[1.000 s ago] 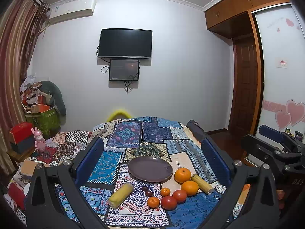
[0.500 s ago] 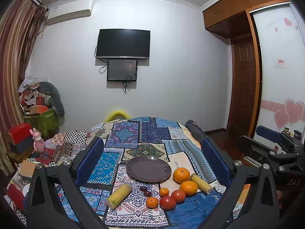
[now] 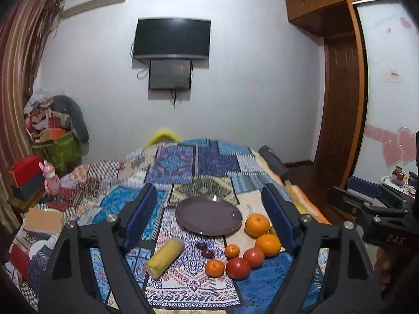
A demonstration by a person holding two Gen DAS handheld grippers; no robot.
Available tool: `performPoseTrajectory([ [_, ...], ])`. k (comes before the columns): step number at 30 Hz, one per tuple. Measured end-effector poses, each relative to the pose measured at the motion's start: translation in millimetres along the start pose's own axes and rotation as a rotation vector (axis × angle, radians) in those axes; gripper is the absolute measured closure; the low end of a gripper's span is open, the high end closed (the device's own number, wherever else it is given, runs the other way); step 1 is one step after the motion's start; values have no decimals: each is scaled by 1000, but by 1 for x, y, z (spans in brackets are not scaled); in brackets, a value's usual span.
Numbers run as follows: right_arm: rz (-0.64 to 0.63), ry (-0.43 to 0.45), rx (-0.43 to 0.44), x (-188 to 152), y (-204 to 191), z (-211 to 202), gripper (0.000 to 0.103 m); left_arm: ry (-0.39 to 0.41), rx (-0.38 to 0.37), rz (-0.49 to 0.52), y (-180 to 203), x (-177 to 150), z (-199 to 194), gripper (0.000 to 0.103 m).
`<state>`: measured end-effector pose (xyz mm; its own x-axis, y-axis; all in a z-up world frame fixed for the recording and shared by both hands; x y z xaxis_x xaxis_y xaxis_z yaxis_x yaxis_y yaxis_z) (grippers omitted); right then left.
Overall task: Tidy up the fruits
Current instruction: 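Grasp the yellow corn cob with the left gripper while the right gripper grasps a large orange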
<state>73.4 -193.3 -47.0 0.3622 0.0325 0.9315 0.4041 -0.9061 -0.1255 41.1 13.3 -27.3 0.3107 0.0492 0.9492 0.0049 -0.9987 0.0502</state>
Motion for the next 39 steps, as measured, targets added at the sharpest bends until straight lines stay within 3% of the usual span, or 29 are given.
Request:
performPoseTrajectory([
  [14, 140, -288, 0, -48, 53, 76, 51, -310, 58, -21, -46, -60, 97, 31],
  [28, 146, -480, 1, -89, 68, 133, 53, -531, 87, -32, -85, -119, 164, 32],
  [35, 141, -534, 12, -98, 69, 151, 54, -610, 56, -53, -96, -137, 184, 32],
  [39, 141, -541, 7, -101, 71, 156, 51, -662, 7, -78, -98, -145, 194, 37],
])
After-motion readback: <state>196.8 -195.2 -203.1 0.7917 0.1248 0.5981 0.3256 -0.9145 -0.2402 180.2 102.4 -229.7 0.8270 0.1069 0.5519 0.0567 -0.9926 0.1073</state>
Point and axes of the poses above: each gripper's, at about its wrist camera, not at the fingertips, and z roughly the way its jaws point, y to its right, x to its top, the point moved 1 cm from there along z, roughly the way its jaws point
